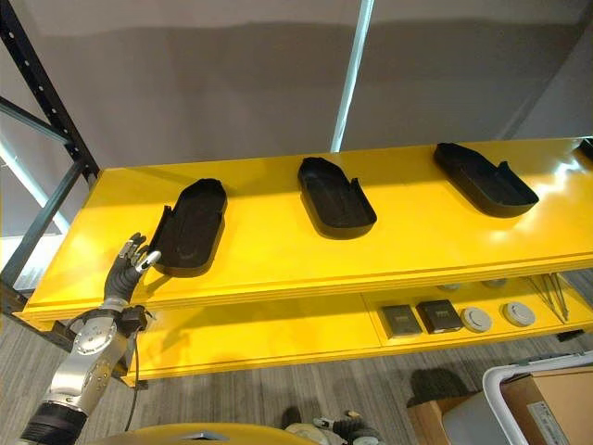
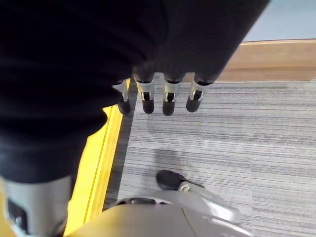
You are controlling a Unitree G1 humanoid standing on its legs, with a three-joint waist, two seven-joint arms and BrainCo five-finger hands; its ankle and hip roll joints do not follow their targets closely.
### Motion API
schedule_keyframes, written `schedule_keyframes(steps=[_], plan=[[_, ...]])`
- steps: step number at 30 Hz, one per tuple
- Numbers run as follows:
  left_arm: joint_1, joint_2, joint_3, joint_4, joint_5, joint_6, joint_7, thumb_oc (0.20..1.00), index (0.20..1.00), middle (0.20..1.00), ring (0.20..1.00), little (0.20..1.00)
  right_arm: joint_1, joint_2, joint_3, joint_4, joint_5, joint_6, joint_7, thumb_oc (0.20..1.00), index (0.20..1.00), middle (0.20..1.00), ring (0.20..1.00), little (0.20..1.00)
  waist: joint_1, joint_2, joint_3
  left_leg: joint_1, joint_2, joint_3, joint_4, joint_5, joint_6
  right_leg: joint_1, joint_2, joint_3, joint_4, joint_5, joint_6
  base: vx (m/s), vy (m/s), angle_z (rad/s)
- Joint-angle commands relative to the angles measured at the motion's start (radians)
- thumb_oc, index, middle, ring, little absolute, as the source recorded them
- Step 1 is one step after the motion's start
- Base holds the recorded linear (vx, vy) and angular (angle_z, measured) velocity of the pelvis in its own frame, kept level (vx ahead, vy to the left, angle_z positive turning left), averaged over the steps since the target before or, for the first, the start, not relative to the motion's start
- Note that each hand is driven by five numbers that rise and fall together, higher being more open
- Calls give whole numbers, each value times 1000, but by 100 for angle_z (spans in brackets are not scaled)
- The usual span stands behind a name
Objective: Move parts from the plastic box to the shelf.
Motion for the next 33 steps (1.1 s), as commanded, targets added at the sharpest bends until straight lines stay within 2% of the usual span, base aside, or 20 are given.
schedule_keyframes(steps=[1, 8, 10, 11, 12, 13, 17, 24, 33], plan=[[-74, 9, 21, -46, -16, -68, -20, 1000, 1000, 1000, 1000, 1000, -33, 28, 32, 62, -51, 4, 15, 1000, 1000, 1000, 1000, 1000, 0, -41, 42, 31, 47, -21, 0, -83, -17, 100, -76, 21, 4, -158, 90, 16, -3, -4], [-57, 6, 28, -57, -28, -66, -22, 1000, 1000, 1000, 1000, 1000, -35, 27, 31, 71, -53, 6, 14, 1000, 1000, 1000, 1000, 1000, 2, -42, 41, 33, 51, -22, 0, -81, -18, 107, -73, 19, 4, -164, 88, 0, 0, 0], [-48, 5, 29, -79, -25, -69, -22, 1000, 1000, 1000, 1000, 1000, -36, 32, 33, 69, -50, 5, 16, 1000, 1000, 1000, 1000, 1000, 5, -42, 42, 33, 51, -26, 0, -81, -19, 109, -72, 16, 4, -165, 87, 0, 0, 0], [-29, 16, 33, -146, 2, -81, -25, 1000, 1000, 1000, 1000, 1000, -42, 38, 35, 59, -36, -5, 13, 1000, 1000, 1000, 1000, 1000, 12, -44, 47, 30, 52, -31, 0, -81, -20, 108, -71, 12, 4, -166, 86, 0, 0, 0], [-27, 16, 34, -148, 2, -80, -25, 354, 354, 354, 354, 354, -42, 39, 35, 59, -36, -5, 13, 1000, 1000, 1000, 1000, 1000, 11, -45, 47, 30, 51, -31, 0, -81, -20, 108, -71, 12, 4, -166, 87, 0, 0, 0], [-13, 31, 29, -183, 18, -86, -42, 200, 200, 200, 200, 200, -44, 40, 33, 54, -28, -10, 10, 1000, 1000, 1000, 1000, 1000, 14, -45, 50, 28, 51, -33, 0, -82, -20, 108, -71, 11, 4, -166, 87, 0, 0, 0], [79, 97, 40, -342, 3, -113, -104, 200, 200, 200, 200, 200, -47, 44, 40, 47, -32, -23, 9, 1000, 1000, 1000, 1000, 1000, 33, -43, 63, 19, 48, -38, 0, -84, -19, 102, -71, 6, 4, -164, 89, 0, 0, 0], [120, 103, 24, -442, -104, -107, -153, 200, 200, 200, 200, 200, -57, 43, 52, 57, -45, -22, 9, 1000, 1000, 1000, 1000, 1000, 42, -38, 73, 11, 47, -48, 0, -80, -19, 102, -72, 0, 4, -164, 87, 0, 2, 5], [80, 94, -54, -366, -99, -78, -159, 200, 200, 200, 200, 200, -81, 35, 62, 27, -31, -23, 2, 1000, 1000, 1000, 1000, 1000, 33, -35, 108, -33, 49, -47, 0, -64, -21, 54, -66, 2, 4, -150, 87, -21, -1, 1]])
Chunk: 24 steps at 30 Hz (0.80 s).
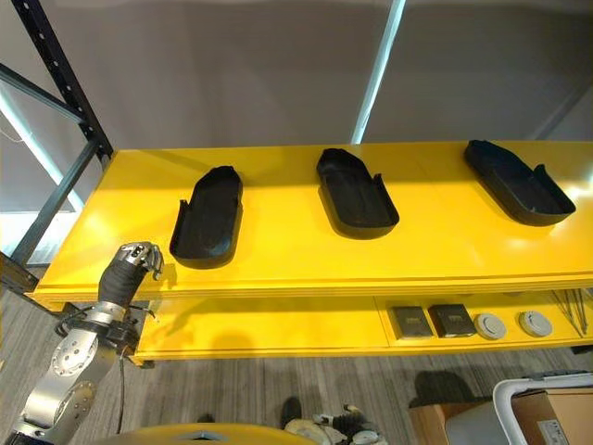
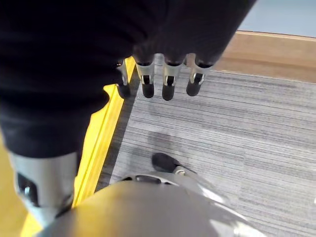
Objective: Move parts from the plastic box to the shelf.
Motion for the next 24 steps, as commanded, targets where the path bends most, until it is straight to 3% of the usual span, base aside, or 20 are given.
schedule_keyframes(steps=[1, 14, 24], plan=[[-80, 7, 6, -20, -12, -31, -19, 200, 200, 200, 200, 200, -55, 42, 52, 24, 7, -13, 2, 1000, 1000, 1000, 1000, 1000, -16, -34, 50, -14, 51, -21, 0, -64, -20, 57, -64, 18, 4, -147, 87, -58, -6, 0], [-120, 10, -6, 55, -29, -15, -33, 200, 200, 200, 200, 200, -44, 29, 48, 25, 5, -3, -3, 1000, 1000, 1000, 1000, 1000, -44, -40, 65, -60, 61, 13, 0, -54, -25, -9, -51, 43, 4, -138, 88, 1, -4, -7], [-192, -8, 22, 133, -13, -31, 18, 200, 200, 200, 200, 200, -52, 28, 46, -12, 29, -8, -12, 1000, 1000, 1000, 1000, 1000, -61, -39, 69, -77, 59, 22, 0, -53, -27, -35, -50, 50, 4, -134, 88, 7, 1, -4]])
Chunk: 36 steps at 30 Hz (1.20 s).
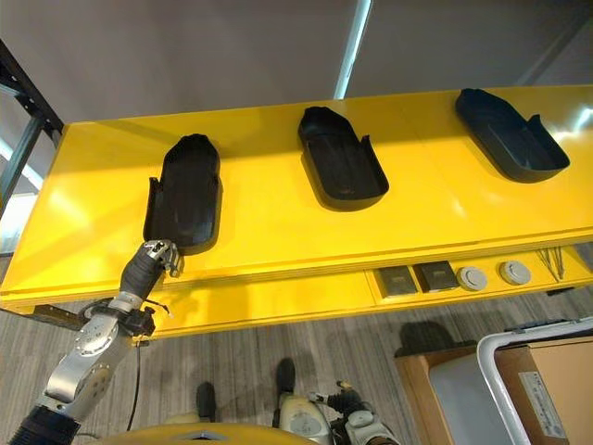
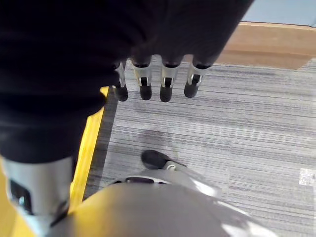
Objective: Move parts from the plastic box to the shelf.
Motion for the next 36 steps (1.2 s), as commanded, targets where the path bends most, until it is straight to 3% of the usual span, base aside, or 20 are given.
schedule_keyframes(steps=[1, 21, 29, 36], plan=[[-63, 10, 55, 1, 12, -57, 34, 200, 200, 200, 200, 200, -21, 29, 41, 7, 26, 3, -11, 1000, 1000, 1000, 1000, 1000, -14, -37, 25, 2, 57, -25, 0, -63, -25, 75, -57, 10, 4, -159, 84, 8, 3, -10], [-146, 16, 95, 80, 43, -81, 88, 200, 200, 200, 200, 200, -28, 19, 36, 5, 37, 0, -18, 1000, 1000, 1000, 1000, 1000, -22, -43, 32, -14, 59, -9, 0, -64, -24, 52, -51, 19, 4, -162, 81, 11, 0, -4], [-38, 16, 98, -67, 34, -92, 57, 200, 200, 200, 200, 200, -37, 11, 24, 29, 33, 4, -16, 1000, 1000, 1000, 1000, 1000, 13, -24, 27, 61, 52, -31, 0, -82, -22, 152, -66, -16, 4, -187, 80, 1, -4, 7], [83, 33, 168, -180, 69, -106, 67, 200, 200, 200, 200, 200, -64, -14, 32, 101, -45, 25, -8, 1000, 1000, 1000, 1000, 1000, 82, -11, -16, 120, 40, -81, 5, -90, -18, 251, -79, -63, 4, -216, 74, -12, -1, 22]])
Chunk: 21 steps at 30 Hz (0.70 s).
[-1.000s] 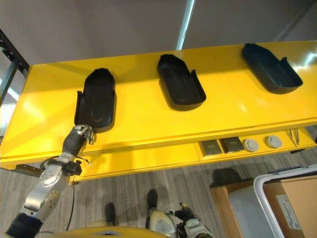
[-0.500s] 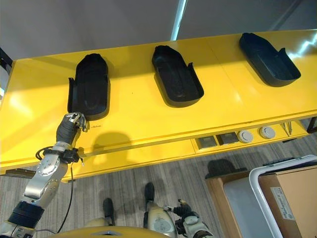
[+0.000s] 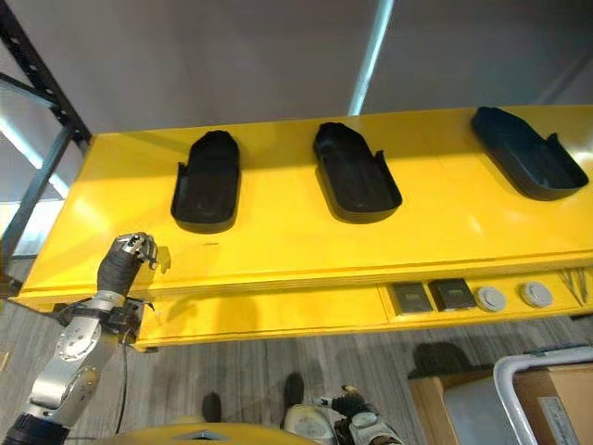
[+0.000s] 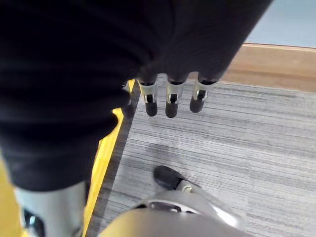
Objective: Move parts from the plastic box to the shelf.
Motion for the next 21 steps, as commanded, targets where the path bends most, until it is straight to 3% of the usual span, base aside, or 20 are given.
schedule_keyframes(steps=[1, 3, 5, 6, 7, 8, 11, 12, 16, 17, 21], plan=[[4, 12, 62, -80, 46, -76, 28, 200, 200, 200, 200, 200, -43, 10, 23, 63, -38, 3, -12, 1000, 1000, 1000, 1000, 1000, 13, -50, -17, 29, 39, -52, 8, -69, -24, 133, -73, -29, 4, -192, 69, -6, -30, 50], [46, -36, 75, -67, 96, -120, 89, 200, 200, 200, 200, 200, -55, 19, 22, 64, -27, -7, -30, 1000, 1000, 1000, 1000, 1000, 42, -59, -29, 48, 38, -78, 10, -73, -22, 171, -74, -48, 7, -204, 63, 7, -41, 41], [64, -29, 71, -21, 188, -135, 139, 200, 200, 200, 200, 200, -60, 32, 25, 59, -18, -16, -43, 1000, 1000, 1000, 1000, 1000, 59, -65, -29, 60, 37, -98, 13, -75, -20, 194, -75, -63, 11, -210, 58, 14, -43, 36], [76, -8, 52, 55, 279, -137, 178, 504, 504, 504, 504, 504, -64, 45, 29, 50, -3, -29, -58, 1000, 1000, 1000, 1000, 1000, 73, -70, -33, 65, 36, -116, 13, -76, -19, 208, -76, -76, 14, -215, 55, 6, -34, 35], [75, -8, 50, 58, 281, -139, 180, 636, 636, 636, 636, 636, -64, 46, 28, 50, -3, -29, -59, 1000, 1000, 1000, 1000, 1000, 73, -70, -32, 66, 35, -118, 13, -76, -19, 210, -76, -78, 13, -215, 56, 15, -25, 26], [75, 2, 29, 112, 321, -139, 196, 1000, 1000, 1000, 1000, 1000, -68, 54, 32, 49, 4, -37, -67, 1000, 1000, 1000, 1000, 1000, 78, -72, -33, 70, 35, -124, 13, -76, -19, 215, -77, -84, 16, -217, 55, 1, -11, 19], [72, 14, -20, 282, 407, -121, 239, 1000, 1000, 1000, 1000, 1000, -74, 75, 42, 42, 20, -50, -81, 1000, 1000, 1000, 1000, 1000, 88, -74, -31, 69, 33, -142, 15, -72, -17, 215, -77, -96, 26, -220, 53, -25, -16, 18], [68, -7, -45, 412, 435, -108, 267, 1000, 1000, 1000, 1000, 1000, -71, 85, 44, 43, 28, -58, -93, 1000, 1000, 1000, 1000, 1000, 90, -75, -29, 64, 32, -149, 15, -68, -16, 212, -78, -103, 31, -220, 53, -23, -8, 16], [61, -41, -57, 548, 453, -90, 296, 1000, 1000, 1000, 1000, 1000, -65, 88, 41, 52, 34, -60, -105, 1000, 1000, 1000, 1000, 1000, 91, -75, -27, 59, 30, -154, 17, -65, -16, 210, -79, -108, 33, -219, 53, -5, -2, 2], [57, -69, -60, 688, 478, -69, 315, 1000, 1000, 1000, 1000, 1000, -55, 91, 34, 68, 34, -62, -114, 1000, 1000, 1000, 1000, 1000, 86, -76, -27, 56, 29, -150, 16, -62, -16, 207, -78, -106, 29, -215, 54, 0, 0, 0], [33, -121, -37, 949, 454, -41, 322, 1000, 1000, 1000, 1000, 1000, -32, 83, 14, 94, 40, -60, -114, 1000, 1000, 1000, 1000, 1000, 66, -76, -28, 49, 28, -133, 16, -62, -14, 191, -81, -96, 23, -206, 60, -25, 20, -4]])
